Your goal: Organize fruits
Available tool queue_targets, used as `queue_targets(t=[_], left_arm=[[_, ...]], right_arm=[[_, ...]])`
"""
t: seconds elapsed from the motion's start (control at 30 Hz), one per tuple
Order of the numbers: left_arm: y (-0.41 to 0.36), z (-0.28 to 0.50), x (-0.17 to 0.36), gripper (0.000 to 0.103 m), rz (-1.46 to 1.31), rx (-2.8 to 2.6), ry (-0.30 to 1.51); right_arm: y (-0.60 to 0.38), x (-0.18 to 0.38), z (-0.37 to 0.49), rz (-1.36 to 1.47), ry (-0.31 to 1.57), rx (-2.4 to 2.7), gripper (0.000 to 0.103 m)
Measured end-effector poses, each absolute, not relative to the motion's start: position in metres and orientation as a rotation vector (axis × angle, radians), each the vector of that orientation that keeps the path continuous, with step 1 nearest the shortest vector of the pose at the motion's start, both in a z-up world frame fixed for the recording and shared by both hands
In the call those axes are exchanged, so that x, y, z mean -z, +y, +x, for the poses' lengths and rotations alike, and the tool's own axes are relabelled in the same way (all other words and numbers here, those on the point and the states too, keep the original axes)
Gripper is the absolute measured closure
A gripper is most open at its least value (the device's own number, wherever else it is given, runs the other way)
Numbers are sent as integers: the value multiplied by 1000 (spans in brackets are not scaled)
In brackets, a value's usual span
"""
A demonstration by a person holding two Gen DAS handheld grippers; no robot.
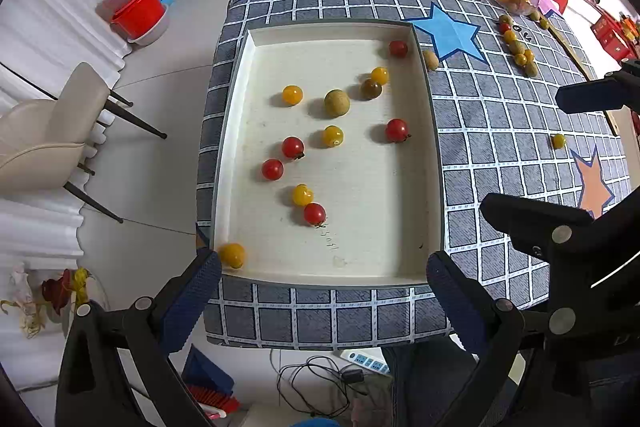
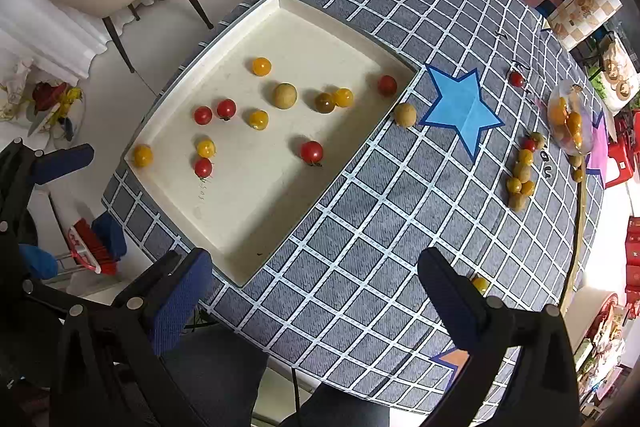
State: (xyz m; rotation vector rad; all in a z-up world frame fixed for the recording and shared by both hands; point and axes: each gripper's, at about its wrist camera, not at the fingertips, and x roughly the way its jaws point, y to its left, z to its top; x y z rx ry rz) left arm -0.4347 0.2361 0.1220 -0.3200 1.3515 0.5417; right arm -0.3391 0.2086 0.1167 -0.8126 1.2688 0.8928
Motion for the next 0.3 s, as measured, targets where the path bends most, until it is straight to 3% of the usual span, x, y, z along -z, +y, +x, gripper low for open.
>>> queue_targets(t=[0.3], left_arm=[[233,-432,-129,0,-321,-534,1309]], right_arm=[[209,-116,-339,-808,1273,-891,0]])
